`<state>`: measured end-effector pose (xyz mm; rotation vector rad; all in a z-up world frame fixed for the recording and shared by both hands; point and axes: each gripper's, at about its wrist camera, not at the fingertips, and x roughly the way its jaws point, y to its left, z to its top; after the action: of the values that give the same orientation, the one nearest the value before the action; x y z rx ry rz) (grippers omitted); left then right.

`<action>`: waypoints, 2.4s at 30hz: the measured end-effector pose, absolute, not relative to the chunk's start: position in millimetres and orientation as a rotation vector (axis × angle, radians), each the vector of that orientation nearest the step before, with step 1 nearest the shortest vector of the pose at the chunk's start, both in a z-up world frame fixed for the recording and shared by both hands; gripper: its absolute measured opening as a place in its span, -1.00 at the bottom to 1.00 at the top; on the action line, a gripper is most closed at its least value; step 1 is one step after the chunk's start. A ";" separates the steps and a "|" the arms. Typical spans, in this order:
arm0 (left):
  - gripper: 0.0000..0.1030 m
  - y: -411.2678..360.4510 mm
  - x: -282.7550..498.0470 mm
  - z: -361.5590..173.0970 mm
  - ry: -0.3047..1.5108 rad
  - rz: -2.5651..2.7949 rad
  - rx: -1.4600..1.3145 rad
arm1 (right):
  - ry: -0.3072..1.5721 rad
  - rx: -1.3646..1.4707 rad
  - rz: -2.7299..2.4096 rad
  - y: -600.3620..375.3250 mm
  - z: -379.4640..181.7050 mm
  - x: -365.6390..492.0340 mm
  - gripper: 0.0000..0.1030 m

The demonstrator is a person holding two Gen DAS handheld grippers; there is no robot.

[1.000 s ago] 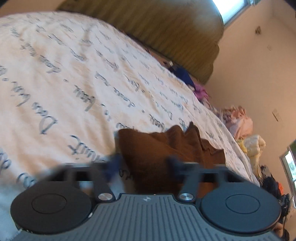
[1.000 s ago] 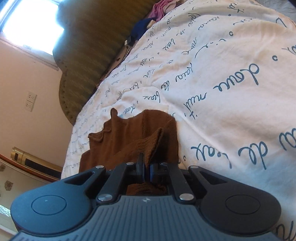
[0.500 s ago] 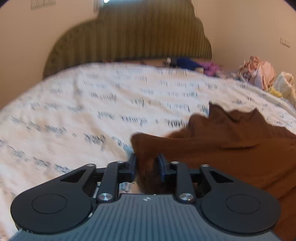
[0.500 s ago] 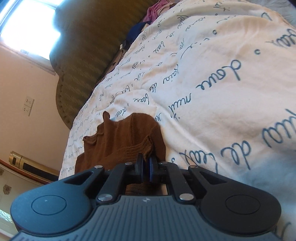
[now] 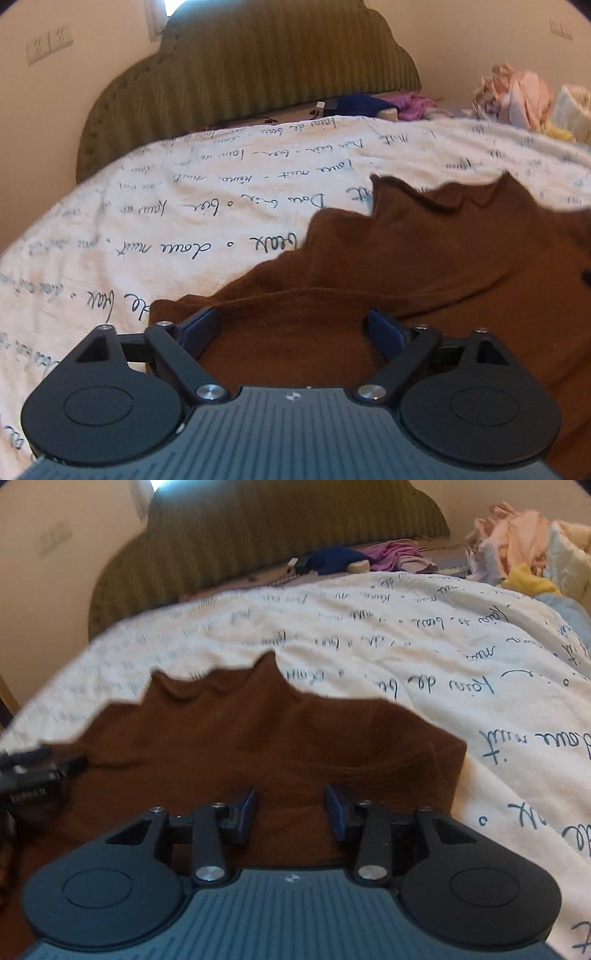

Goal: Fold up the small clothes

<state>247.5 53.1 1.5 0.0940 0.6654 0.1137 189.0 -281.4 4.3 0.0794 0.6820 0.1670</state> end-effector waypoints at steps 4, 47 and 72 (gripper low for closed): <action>0.93 64.3 255.7 0.0 0.681 0.134 0.090 | 0.647 0.269 0.215 -312.2 -3.0 185.1 -0.20; -0.94 147.3 18.5 13.2 0.806 -0.217 -0.608 | 0.840 0.708 0.279 -343.1 7.2 -11.6 -0.90; -0.40 146.7 -59.5 -4.8 0.871 -0.404 -0.901 | 0.893 1.044 0.390 -344.7 -20.0 -117.3 -0.50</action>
<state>-59.5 146.7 -4.8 -0.9009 0.8715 -0.4039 -117.3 -344.7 -20.0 1.0438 0.8931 0.3900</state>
